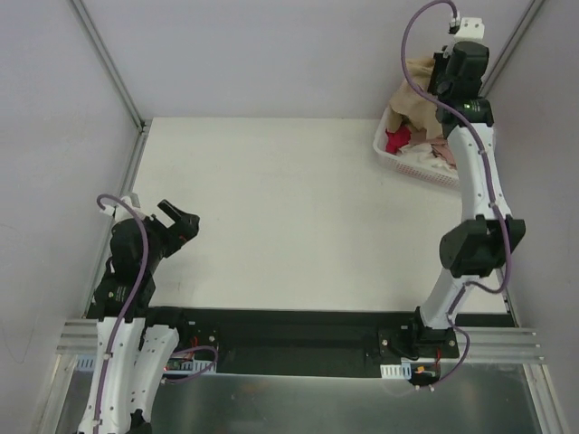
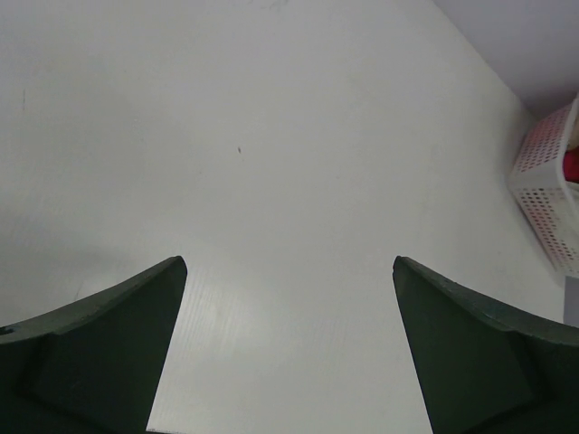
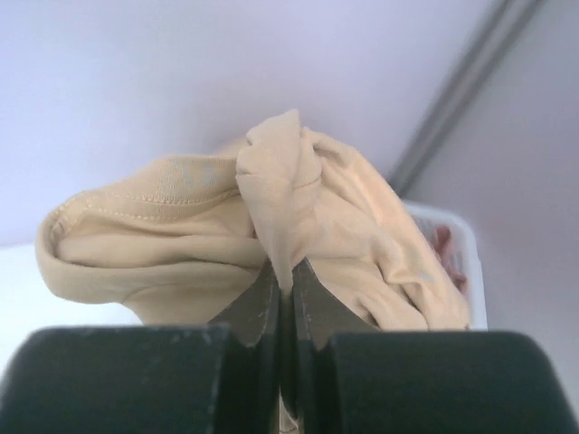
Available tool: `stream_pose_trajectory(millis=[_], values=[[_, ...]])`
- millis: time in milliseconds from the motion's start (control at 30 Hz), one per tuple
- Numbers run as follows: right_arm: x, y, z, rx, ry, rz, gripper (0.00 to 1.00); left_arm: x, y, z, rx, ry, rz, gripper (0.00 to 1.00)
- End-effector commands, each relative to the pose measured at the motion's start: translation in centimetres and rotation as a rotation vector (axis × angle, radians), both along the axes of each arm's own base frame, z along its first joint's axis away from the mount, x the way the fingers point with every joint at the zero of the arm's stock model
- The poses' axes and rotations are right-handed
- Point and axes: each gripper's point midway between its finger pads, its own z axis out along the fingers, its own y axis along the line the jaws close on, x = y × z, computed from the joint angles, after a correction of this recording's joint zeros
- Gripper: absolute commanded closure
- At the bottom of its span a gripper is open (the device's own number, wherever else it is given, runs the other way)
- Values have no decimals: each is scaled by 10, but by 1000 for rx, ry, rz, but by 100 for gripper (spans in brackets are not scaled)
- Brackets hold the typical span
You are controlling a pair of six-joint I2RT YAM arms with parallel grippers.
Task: Fold and stack the t-shirts
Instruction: Grab crumpled tshirt from bin with the right arm, then move the tshirt to the center of the board
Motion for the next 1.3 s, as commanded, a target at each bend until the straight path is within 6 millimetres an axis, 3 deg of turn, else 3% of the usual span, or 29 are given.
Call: stream_pose_trajectory(millis=[0, 233, 433, 600, 633, 733, 767, 833, 867, 900, 933, 967, 1000, 1033, 1067, 1100, 1200, 1267], values=[[-85, 82, 143, 81, -303, 277, 99, -15, -8, 26, -68, -130, -13, 1], [-189, 201, 201, 200, -396, 687, 99, -33, -19, 40, -94, -220, -77, 1], [-241, 268, 235, 359, -442, 950, 99, -39, -28, 41, -110, -189, -131, 1], [-253, 299, 259, 439, -491, 1015, 99, -41, -29, 38, -119, -156, -131, 1], [-251, 306, 254, 452, -478, 1015, 99, -41, -29, 37, -120, -153, -127, 1], [-243, 303, 245, 468, -475, 963, 99, -43, -27, 34, -117, -144, -114, 1], [-230, 303, 223, 447, -434, 915, 99, -44, -26, 34, -115, -144, -110, 1], [-225, 292, 204, 397, -406, 864, 99, -44, -23, 30, -113, -134, -92, 1], [-212, 295, 160, 368, -311, 838, 99, -43, -22, 29, -116, -130, -86, 1], [-212, 279, 148, 355, -292, 812, 99, -44, -22, 27, -117, -124, -80, 1], [-209, 273, 122, 357, -234, 794, 99, -43, -22, 21, -122, -107, -80, 1], [-202, 267, 64, 346, -97, 760, 99, -42, -22, 17, -123, -93, -77, 1], [-197, 240, 41, 356, -47, 701, 97, -41, -22, 14, -131, -82, -70, 1], [-195, 230, 15, 384, 21, 674, 96, -40, -22, 6, -137, -60, -67, 1], [-197, 219, -17, 398, 111, 655, 91, -38, -22, 1, -141, -36, -62, 1], [-192, 190, -71, 403, 226, 564, 88, -37, -23, -5, -153, -14, -58, 1], [-192, 138, -158, 417, 456, 332, 75, -32, -27, -23, -164, 78, -71, 1], [-197, 117, -185, 381, 571, 244, 63, -29, -32, -38, -184, 163, -85, 1]])
